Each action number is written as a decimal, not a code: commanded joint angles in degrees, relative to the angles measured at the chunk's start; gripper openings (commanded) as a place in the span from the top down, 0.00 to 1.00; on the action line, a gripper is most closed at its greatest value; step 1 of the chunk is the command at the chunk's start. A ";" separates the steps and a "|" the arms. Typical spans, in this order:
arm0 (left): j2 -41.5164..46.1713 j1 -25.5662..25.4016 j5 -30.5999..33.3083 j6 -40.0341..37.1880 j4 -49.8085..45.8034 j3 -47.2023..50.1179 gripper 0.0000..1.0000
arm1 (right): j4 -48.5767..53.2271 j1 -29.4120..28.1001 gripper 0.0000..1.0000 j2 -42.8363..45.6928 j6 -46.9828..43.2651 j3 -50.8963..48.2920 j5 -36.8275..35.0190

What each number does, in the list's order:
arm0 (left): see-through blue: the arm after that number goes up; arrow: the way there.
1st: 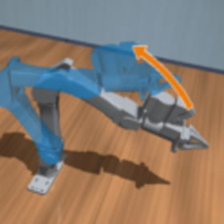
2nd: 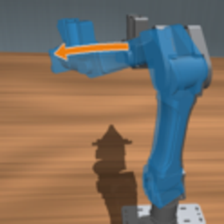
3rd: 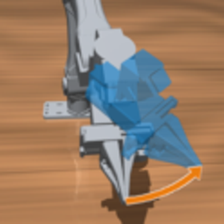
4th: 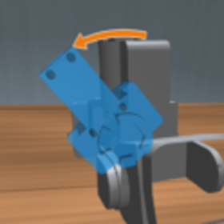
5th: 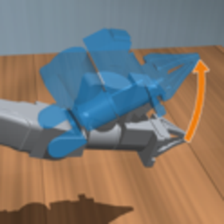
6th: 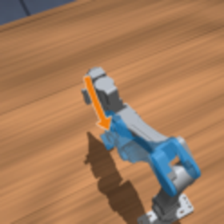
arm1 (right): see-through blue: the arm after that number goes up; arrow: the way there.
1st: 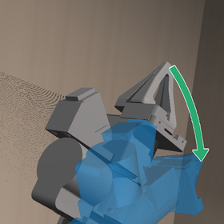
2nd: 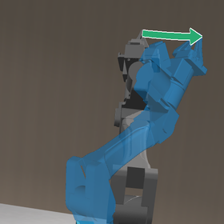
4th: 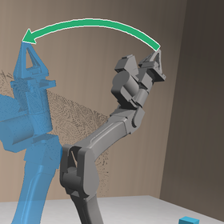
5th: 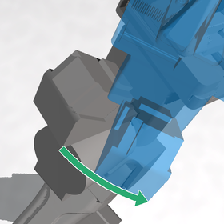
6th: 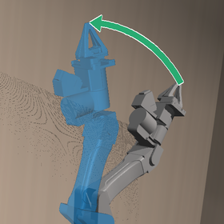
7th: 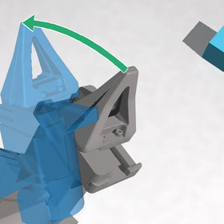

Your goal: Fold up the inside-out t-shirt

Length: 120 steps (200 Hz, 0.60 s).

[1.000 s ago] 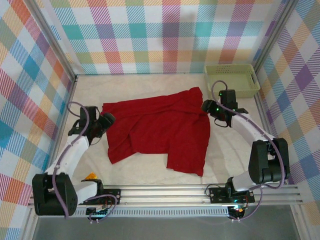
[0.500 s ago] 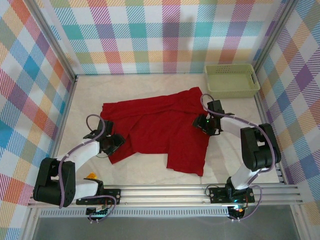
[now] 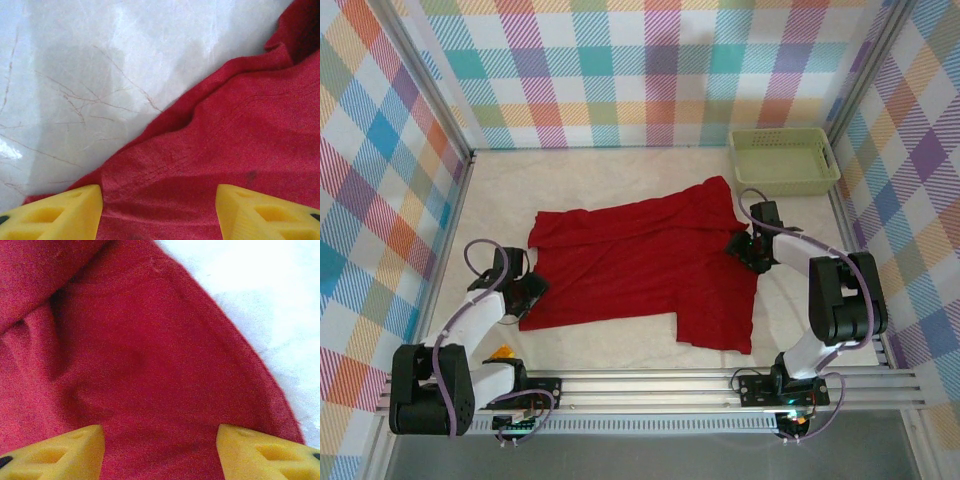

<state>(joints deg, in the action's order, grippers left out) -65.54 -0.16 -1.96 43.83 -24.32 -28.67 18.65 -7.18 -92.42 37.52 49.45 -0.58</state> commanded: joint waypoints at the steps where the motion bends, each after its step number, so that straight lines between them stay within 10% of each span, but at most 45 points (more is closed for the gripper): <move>1: 0.74 0.67 -0.85 -2.55 -3.45 -2.18 0.38 | 6.68 0.32 0.36 4.52 -4.00 0.79 -3.11; 79: 11.86 -9.10 11.40 1.18 -14.22 -3.54 0.24 | 17.92 -3.27 0.35 19.42 -3.16 -7.54 -2.94; 120: -5.82 -7.42 10.39 -7.09 -9.19 -20.65 0.27 | 13.15 -4.93 0.36 16.53 -8.36 -2.22 0.00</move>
<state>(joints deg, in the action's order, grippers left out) -62.17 -8.36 5.52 42.06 -36.14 -37.50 33.98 -11.27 -73.80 33.19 42.52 -2.33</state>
